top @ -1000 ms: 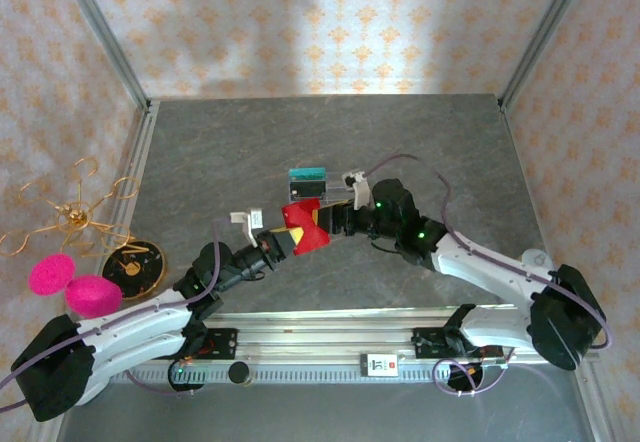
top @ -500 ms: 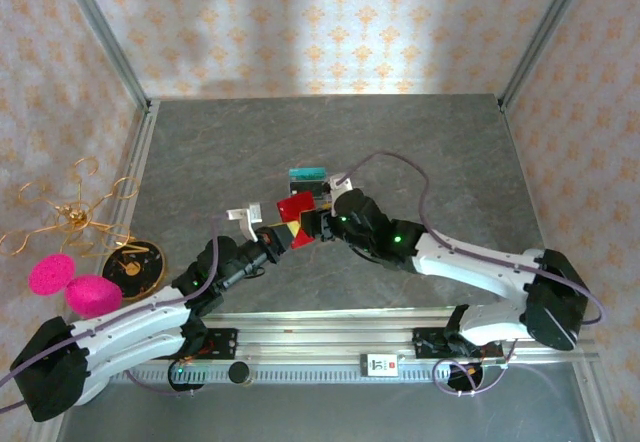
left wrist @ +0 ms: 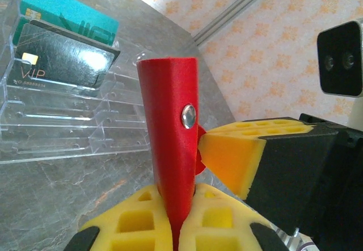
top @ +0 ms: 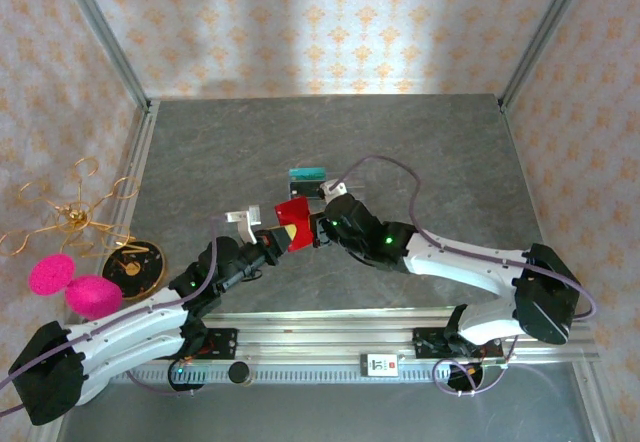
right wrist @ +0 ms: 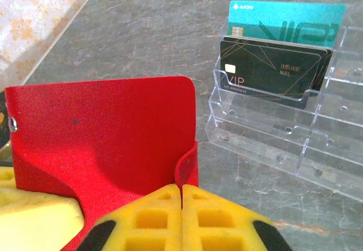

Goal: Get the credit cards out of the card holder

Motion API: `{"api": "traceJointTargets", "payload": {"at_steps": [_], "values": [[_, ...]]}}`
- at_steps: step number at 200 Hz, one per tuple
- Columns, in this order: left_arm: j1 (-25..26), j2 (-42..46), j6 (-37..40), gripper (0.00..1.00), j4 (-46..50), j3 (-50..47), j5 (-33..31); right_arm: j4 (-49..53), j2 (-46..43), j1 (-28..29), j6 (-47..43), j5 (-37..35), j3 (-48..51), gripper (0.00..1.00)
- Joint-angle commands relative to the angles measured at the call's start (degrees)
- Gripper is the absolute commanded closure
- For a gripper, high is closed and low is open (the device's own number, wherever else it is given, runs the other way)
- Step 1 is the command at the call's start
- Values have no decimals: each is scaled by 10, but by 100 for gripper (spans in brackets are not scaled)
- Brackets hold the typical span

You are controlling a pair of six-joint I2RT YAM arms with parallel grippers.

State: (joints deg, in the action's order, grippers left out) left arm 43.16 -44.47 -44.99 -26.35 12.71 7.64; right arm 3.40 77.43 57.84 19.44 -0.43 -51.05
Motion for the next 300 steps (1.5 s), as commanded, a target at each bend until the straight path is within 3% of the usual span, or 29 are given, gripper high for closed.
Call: {"api": "traceJointTargets", "payload": {"at_steps": [1, 48, 107, 130, 148, 158, 191, 238, 259, 282, 300], "values": [[6, 20, 3, 100, -46, 23, 3, 33, 10, -8, -4, -54, -6, 100], [6, 30, 0, 100, -39, 15, 7, 45, 1, -28, 25, -98, 18, 100], [5, 30, -3, 100, -42, 4, 17, 18, -49, -58, 16, -66, 53, 99], [5, 30, -7, 100, -55, -3, 18, -52, -148, -59, -1, -36, 106, 54], [5, 25, -11, 100, -84, -12, 31, -145, -218, -60, 5, 30, 161, 33], [6, 22, -13, 100, -97, -15, 36, -166, -223, -59, 15, 61, 170, 28], [5, 15, -13, 100, -129, -16, 57, -170, -177, -59, 17, 164, 149, 27], [5, 11, -17, 100, -149, -17, 81, -171, -152, -59, 18, 147, 141, 31], [5, 10, -19, 100, -153, -18, 88, -171, -140, -61, 17, 148, 138, 40], [5, 12, -18, 100, -148, -19, 86, -180, -146, -66, 23, 147, 146, 59], [5, 11, -19, 100, -153, -22, 89, -181, -154, -67, 25, 140, 151, 61]]}}
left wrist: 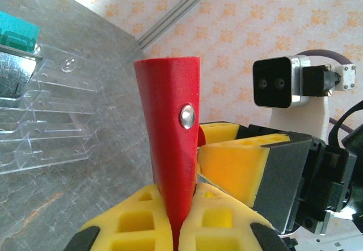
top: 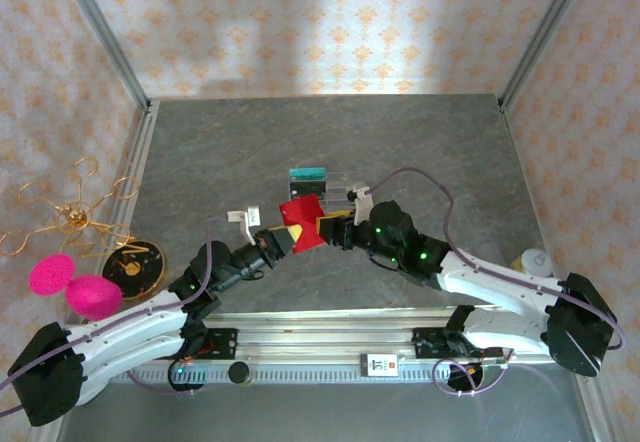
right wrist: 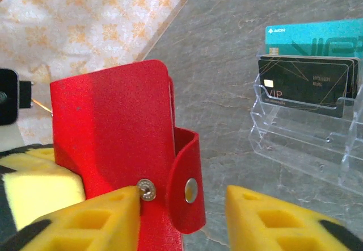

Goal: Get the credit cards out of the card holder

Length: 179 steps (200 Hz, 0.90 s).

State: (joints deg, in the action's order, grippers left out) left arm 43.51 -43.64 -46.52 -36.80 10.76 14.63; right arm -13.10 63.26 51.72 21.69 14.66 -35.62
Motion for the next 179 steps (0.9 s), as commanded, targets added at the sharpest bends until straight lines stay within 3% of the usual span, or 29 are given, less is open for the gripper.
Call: {"api": "traceJointTargets", "payload": {"at_steps": [1, 26, 83, 123, 140, 166, 179], "values": [[2, 4, -4, 100, -48, -3, 19, -16, -13, -7, 4, -11, -3, 61], [2, 4, -7, 100, -56, -7, 22, -10, -18, -10, 9, -34, 2, 68], [2, 12, -7, 100, -50, -11, 21, -6, -38, -19, 23, -66, 16, 69], [2, 13, -9, 100, -56, -14, 21, -16, -27, -20, 22, -38, 19, 69], [2, 12, -9, 100, -58, -14, 21, -28, -18, -20, 22, -6, 18, 65], [2, 12, -10, 100, -58, -15, 18, -54, -38, -20, 27, 7, 33, 46], [2, 12, -10, 100, -59, -16, 19, -61, -58, -20, 28, 7, 40, 44]]}}
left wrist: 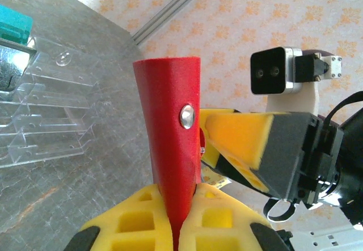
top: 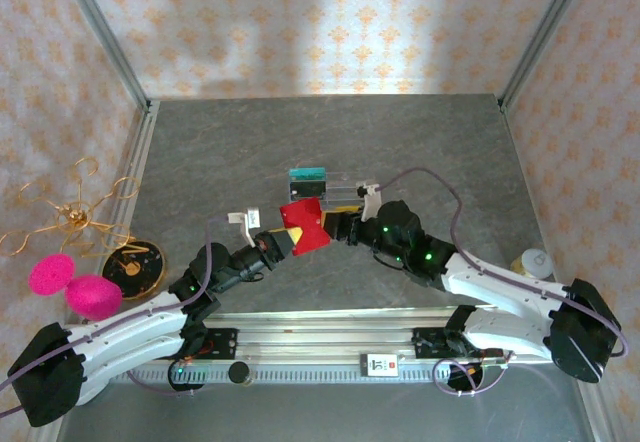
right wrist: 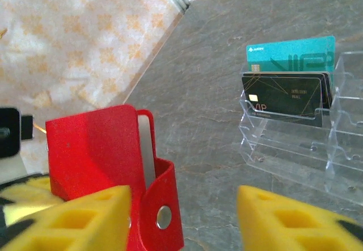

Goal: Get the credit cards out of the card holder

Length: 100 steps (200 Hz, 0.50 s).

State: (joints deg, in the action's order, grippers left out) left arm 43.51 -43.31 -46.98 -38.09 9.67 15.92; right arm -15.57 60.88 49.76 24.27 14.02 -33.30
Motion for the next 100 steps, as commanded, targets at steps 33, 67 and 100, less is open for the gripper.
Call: {"api": "traceJointTargets", "payload": {"at_steps": [33, 67, 100], "values": [[2, 8, -8, 100, -69, -12, 15, -27, -37, 0, 0, 43, 13, 45], [2, 8, -9, 100, -78, -11, 24, -39, -17, 0, 2, 63, 15, 47], [2, 8, -9, 100, -77, -11, 31, -37, -11, 0, 0, 52, 10, 61]]}}
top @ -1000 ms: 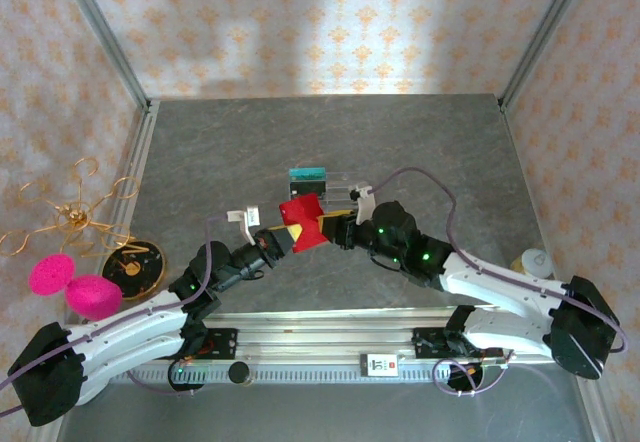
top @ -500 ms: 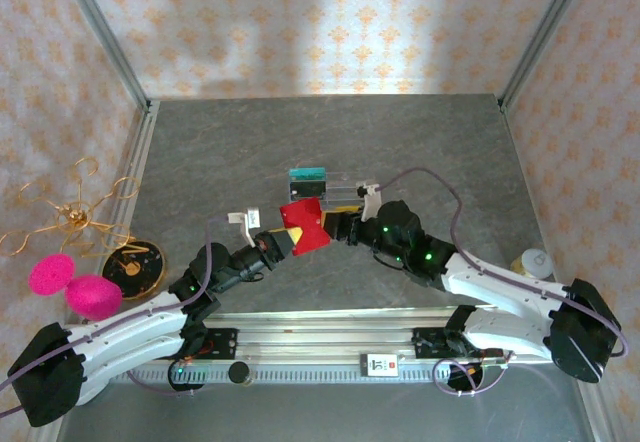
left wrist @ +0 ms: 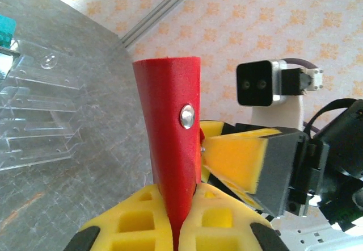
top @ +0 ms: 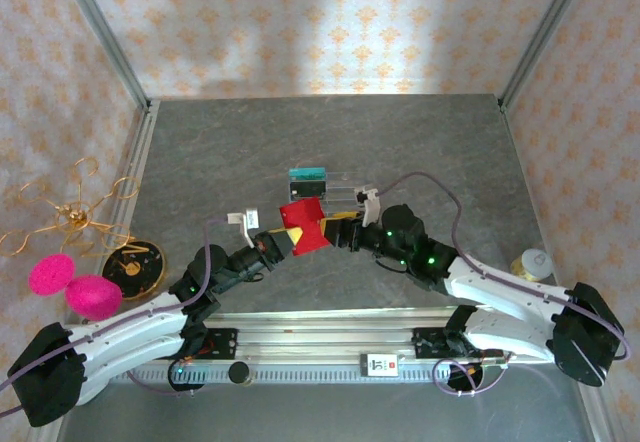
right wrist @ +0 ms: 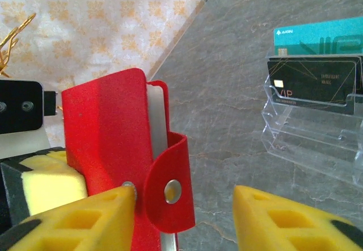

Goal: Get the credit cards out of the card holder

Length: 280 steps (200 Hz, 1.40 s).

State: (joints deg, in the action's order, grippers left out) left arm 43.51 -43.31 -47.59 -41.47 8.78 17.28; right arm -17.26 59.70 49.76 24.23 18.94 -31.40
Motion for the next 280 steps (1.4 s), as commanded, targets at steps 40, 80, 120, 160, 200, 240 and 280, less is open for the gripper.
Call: {"api": "traceJointTargets", "payload": {"at_steps": [40, 80, 120, 160, 200, 240, 280], "values": [[2, 8, -3, 100, -41, -5, 14, -22, -17, 0, 8, -16, -1, 76], [2, 3, -6, 100, -47, -5, 16, -13, -9, -1, 9, -15, -3, 100], [2, -15, -26, 100, 5, -11, -7, 36, -9, 1, 36, -37, -2, 100], [2, -99, -45, 88, 25, -16, 5, 83, 8, 22, 57, -51, 32, 100], [2, -200, -22, 68, 127, 62, 10, 81, 31, 38, 84, -69, 68, 100], [-1, -240, -20, 50, 189, 95, -12, 108, 77, 57, 77, -96, 53, 100], [-1, -159, 0, 39, 254, 92, -108, 132, 129, 65, 55, -98, 3, 100]]}}
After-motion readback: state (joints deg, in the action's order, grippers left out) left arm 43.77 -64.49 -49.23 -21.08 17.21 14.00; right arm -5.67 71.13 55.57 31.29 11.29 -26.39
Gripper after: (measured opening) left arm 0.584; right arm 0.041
